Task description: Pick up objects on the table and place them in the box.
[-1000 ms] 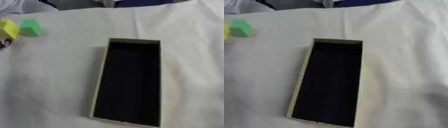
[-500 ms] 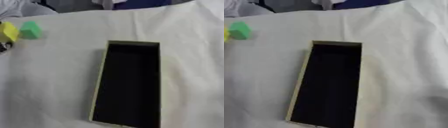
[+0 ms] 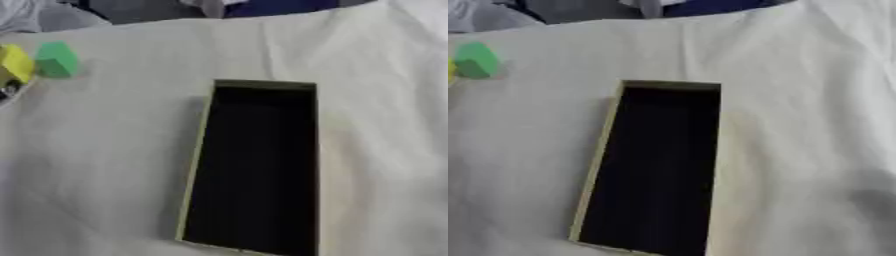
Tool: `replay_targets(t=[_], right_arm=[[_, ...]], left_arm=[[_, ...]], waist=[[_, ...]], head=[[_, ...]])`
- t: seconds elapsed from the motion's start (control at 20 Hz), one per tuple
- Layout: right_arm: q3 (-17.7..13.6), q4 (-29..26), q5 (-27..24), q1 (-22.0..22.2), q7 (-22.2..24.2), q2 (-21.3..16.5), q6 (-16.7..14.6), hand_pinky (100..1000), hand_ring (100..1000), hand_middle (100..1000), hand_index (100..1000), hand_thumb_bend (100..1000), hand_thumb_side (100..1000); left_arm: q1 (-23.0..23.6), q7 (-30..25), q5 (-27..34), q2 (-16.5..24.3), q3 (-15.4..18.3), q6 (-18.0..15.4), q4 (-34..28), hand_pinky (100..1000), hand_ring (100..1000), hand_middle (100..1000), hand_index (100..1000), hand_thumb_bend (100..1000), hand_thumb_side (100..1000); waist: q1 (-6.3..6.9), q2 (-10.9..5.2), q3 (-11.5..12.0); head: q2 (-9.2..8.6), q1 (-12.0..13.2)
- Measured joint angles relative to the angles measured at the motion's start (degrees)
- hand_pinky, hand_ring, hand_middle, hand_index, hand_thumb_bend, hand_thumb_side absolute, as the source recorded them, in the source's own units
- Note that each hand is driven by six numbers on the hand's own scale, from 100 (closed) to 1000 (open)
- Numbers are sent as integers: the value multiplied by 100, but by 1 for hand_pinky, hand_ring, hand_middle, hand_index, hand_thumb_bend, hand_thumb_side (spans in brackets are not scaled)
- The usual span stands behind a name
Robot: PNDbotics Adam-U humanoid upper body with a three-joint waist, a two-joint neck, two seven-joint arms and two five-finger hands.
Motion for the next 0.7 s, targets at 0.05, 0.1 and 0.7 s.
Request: replay_targets(t=[0.05, 0.1, 0.7], right_arm=[[-5, 0, 0, 5, -1, 0, 1, 827, 834, 539, 830, 100, 806], [-6, 1, 0, 7, -4, 0, 2, 827, 834, 539, 830, 100, 805], [-12, 40, -8, 97, -29, 6, 14, 826, 835, 539, 830, 100, 794]], left_arm=[[1, 51, -6, -5, 0, 2, -8, 469, 512, 460, 717, 359, 100], [3, 103, -14, -14, -1, 3, -10, 458, 502, 450, 705, 359, 100], [-11, 310, -44, -154, -50, -111, -189, 390, 447, 358, 590, 327, 100]], waist=[[-2, -3, 5], [-4, -5, 8], [-43, -114, 116]], head=[[1, -1], [3, -2], [146, -33]])
